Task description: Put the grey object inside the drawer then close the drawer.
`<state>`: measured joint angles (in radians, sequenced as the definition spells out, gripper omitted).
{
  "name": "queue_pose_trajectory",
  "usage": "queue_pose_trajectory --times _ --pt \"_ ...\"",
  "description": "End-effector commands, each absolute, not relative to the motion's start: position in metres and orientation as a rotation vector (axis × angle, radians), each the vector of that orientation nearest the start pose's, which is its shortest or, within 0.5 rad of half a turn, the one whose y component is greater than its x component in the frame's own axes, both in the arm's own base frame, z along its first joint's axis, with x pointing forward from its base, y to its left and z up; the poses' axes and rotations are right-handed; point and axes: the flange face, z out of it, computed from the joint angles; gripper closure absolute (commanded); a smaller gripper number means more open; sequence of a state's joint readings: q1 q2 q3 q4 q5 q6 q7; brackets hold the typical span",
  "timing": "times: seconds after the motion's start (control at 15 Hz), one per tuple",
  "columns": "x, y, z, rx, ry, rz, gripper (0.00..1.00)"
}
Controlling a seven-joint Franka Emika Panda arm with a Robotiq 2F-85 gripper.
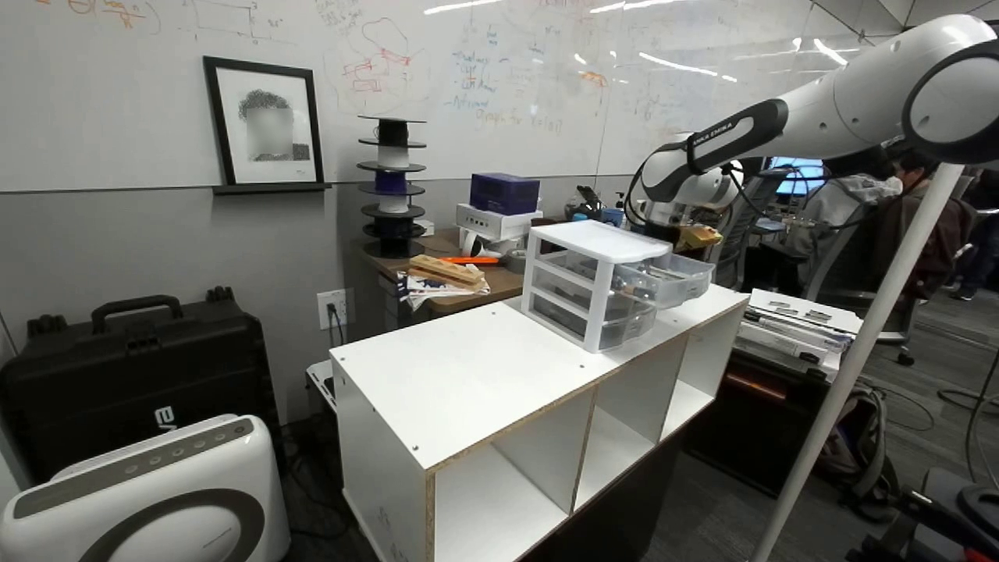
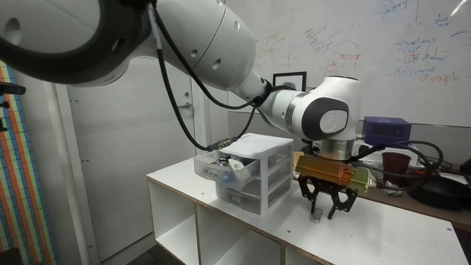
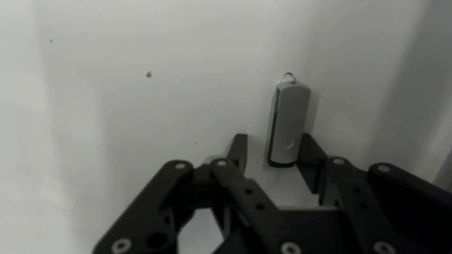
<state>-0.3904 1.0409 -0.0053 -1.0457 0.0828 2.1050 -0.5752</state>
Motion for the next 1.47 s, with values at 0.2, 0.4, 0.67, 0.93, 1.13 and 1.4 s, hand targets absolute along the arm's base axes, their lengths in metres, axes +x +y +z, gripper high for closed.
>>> queue_pose_trajectory --times 0.2,0.4,0.67,0.93,1.13,1.4 --pt "0.715 -0.301 0.205 -3.094 -0.268 -0.068 0.9" --pt "0.712 -0.299 0.205 -3.097 -0.237 -0.051 0.9" --pt "0.705 -0.297 0.231 -3.115 -0.177 -0.022 0.9" --pt "0.687 -0.295 0.29 -3.133 -0.203 -0.017 0.9" --pt "0.673 -0.286 0.344 -3.173 -0.208 -0.071 0.91" --pt "0.651 -0.251 0.408 -3.194 -0.245 -0.172 0.9"
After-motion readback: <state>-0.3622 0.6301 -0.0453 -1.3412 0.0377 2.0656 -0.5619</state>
